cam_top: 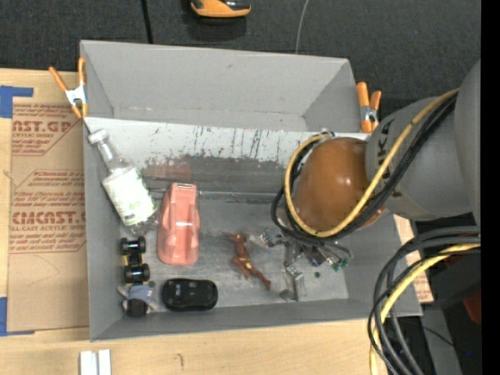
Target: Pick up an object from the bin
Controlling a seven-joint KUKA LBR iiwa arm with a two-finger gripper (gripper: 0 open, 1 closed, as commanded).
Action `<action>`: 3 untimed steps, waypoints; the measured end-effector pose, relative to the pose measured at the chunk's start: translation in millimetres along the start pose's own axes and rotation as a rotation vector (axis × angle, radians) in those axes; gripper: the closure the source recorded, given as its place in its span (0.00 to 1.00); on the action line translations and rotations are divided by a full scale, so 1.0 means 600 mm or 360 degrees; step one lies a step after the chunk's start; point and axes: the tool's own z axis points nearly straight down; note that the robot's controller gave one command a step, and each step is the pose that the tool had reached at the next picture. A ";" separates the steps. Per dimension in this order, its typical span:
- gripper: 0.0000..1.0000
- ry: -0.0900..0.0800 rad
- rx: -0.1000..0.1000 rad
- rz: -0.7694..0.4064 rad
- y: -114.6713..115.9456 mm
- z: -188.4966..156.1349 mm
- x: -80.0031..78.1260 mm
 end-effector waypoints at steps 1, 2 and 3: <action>0.00 0.0010 -0.0005 0.0071 0.023 0.034 -0.037; 0.00 0.0012 -0.0003 -0.0010 0.023 0.022 -0.084; 1.00 -0.0005 0.0008 -0.0153 0.052 0.021 -0.137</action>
Offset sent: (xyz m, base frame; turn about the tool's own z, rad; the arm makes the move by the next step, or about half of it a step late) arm 0.0444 0.0398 -0.0099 -0.0220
